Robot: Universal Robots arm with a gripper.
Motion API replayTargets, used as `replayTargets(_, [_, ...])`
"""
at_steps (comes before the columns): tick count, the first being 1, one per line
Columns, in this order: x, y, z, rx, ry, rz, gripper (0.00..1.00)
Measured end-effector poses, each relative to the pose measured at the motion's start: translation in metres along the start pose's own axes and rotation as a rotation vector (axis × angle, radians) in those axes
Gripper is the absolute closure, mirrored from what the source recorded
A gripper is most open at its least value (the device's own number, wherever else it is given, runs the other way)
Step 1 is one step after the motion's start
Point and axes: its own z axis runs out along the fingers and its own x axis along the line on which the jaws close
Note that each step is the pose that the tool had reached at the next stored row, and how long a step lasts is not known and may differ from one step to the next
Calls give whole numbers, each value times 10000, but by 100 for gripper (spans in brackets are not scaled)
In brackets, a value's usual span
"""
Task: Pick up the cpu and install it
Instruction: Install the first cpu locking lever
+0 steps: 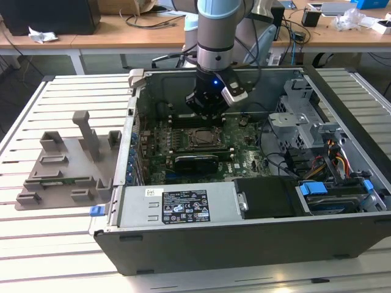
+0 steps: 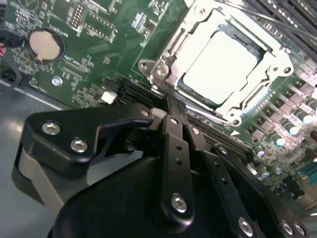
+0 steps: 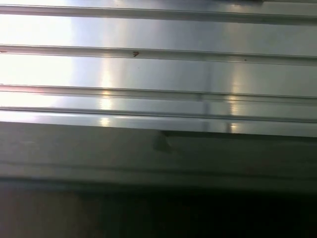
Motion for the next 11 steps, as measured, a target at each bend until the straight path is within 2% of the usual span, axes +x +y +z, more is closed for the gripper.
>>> replayTargets(7, [-11,-16,22,52,12,1,89])
replayTargets(8, [-17,-13,36,28,6,1,89])
replayTargets(11, [-24,-16,43,34,20,3,89])
